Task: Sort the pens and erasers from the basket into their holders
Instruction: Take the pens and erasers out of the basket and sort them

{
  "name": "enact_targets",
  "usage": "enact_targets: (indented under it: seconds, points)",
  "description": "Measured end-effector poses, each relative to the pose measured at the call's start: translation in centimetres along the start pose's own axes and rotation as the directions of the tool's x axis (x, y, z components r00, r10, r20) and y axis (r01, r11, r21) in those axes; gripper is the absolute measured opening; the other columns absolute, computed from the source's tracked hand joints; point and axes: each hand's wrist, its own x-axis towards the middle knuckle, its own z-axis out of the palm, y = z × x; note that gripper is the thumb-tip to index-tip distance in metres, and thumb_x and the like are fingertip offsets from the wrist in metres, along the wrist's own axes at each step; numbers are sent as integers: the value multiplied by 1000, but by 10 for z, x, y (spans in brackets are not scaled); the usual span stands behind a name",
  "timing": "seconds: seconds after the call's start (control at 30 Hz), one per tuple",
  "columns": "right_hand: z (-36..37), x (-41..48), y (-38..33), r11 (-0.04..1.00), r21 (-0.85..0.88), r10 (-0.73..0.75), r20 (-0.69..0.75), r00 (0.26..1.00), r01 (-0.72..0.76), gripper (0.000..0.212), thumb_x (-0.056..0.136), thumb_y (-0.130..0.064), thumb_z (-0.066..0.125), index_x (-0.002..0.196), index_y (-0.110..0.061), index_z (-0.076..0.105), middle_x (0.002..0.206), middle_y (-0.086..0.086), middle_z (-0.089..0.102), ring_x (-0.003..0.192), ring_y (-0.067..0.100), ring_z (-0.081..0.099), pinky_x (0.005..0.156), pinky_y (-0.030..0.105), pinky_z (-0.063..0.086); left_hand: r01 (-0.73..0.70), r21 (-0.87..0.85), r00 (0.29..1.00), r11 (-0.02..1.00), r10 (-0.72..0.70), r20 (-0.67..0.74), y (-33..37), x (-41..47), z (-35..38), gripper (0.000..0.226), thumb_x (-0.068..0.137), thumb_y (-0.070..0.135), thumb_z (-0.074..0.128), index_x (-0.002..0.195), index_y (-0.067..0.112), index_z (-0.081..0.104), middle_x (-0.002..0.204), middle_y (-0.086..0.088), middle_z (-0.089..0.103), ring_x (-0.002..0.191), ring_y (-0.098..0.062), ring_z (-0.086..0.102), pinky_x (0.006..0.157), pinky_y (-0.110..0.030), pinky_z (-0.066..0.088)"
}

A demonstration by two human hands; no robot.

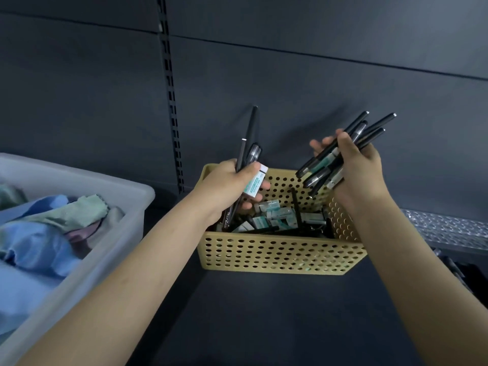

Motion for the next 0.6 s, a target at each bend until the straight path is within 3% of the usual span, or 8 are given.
enact_targets:
  seconds: [0.17, 0.37, 0.5, 0.6]
  points:
    - [4, 4, -14, 996, 91, 20, -54, 998, -15, 6, 100, -17, 51, 96, -12, 53, 66, -3, 60, 60, 14, 63, 69, 32, 58, 6, -99, 999, 995, -2, 36, 11, 2, 4, 17, 99, 30, 49, 98, 16, 60, 86, -8, 71, 70, -17, 69, 66, -33, 60]
    - [-12, 4, -19, 967, 208, 159, -43, 986, -147, 11, 97, -19, 55, 86, -14, 55, 68, -2, 59, 55, 13, 59, 57, 26, 52, -23, -126, 999, 992, 27, 36, 28, -3, 28, 19, 100, 31, 49, 94, 18, 61, 70, 1, 70, 54, -6, 60, 45, -19, 46]
    - [-40, -4, -29, 952, 264, 173, -43, 984, -156, 14, 96, -21, 56, 83, -15, 55, 68, -2, 58, 56, 13, 57, 62, 28, 49, -47, -187, 993, 981, 66, 98, 39, -15, 60, 21, 98, 32, 52, 95, 13, 61, 64, 2, 69, 51, -7, 58, 42, -20, 42]
    - [-68, -15, -43, 966, 218, 152, -53, 987, -137, 15, 98, -24, 54, 85, -15, 53, 67, -3, 55, 52, 11, 53, 55, 23, 46, -34, -202, 986, 979, 66, 153, 46, -25, 92, 23, 96, 33, 54, 95, 11, 61, 65, 1, 70, 51, -8, 59, 41, -20, 42]
